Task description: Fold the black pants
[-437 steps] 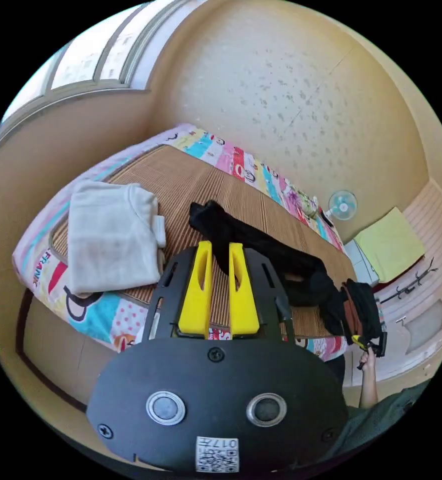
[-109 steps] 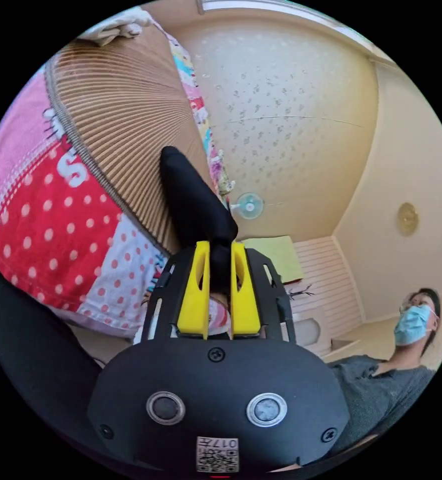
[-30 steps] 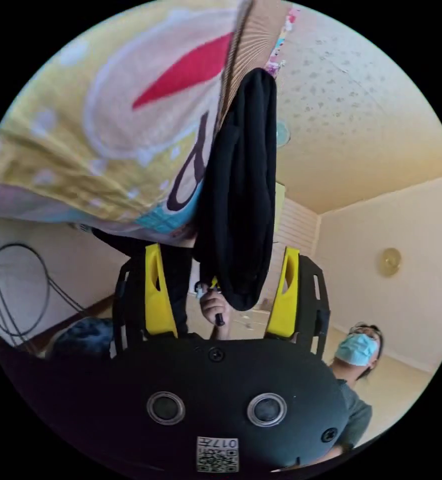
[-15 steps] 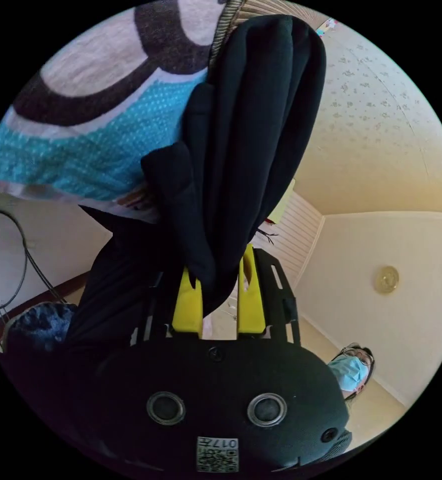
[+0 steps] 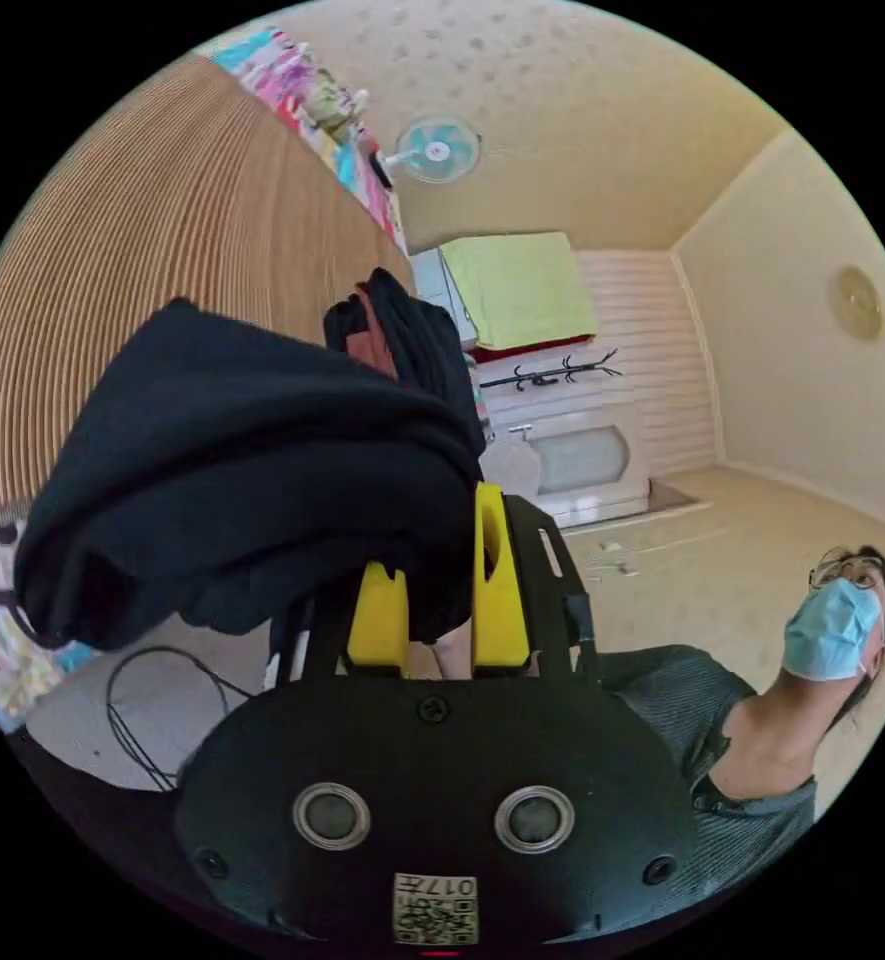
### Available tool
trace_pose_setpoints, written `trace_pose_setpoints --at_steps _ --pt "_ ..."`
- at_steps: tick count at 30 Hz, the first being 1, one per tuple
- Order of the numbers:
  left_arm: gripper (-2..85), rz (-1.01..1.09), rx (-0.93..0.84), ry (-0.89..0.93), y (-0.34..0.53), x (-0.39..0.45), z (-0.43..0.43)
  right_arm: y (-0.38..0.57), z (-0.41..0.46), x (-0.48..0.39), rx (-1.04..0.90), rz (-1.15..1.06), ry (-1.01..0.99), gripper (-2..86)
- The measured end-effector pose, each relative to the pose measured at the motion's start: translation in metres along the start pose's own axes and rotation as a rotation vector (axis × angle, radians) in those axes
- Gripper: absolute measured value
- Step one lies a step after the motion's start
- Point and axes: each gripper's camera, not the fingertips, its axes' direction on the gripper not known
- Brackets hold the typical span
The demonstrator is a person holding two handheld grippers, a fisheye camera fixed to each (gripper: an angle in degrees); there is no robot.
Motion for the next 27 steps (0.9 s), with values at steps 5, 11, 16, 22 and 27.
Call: trace_pose_setpoints --at_steps 5,11,16,22,27 --pt "9.6 0.432 0.034 -0.033 -0.085 0.149 0.052 -0.085 0.012 -0.109 0.013 -0.395 -0.038 9.9" --pt "15.1 0.544 -0.008 0.004 -0.142 0.221 0.150 -0.118 -0.034 -0.194 0.187 -0.398 0.148 10.8" --pt "15.8 0.439 -0.196 -0.136 -0.102 0.138 0.219 -0.098 -0.124 -0.129 0.388 -0.061 0.461 10.4" --pt "12.1 0.108 -0.520 -0.381 0.016 -0.029 0.214 0.041 -0.203 -0.038 0.687 -0.135 0.477 7.6" --pt "10.1 -0.243 -0.356 -0.411 0.114 -0.113 0.094 0.159 -0.158 -0.029 1.018 -0.175 0.761 2.3"
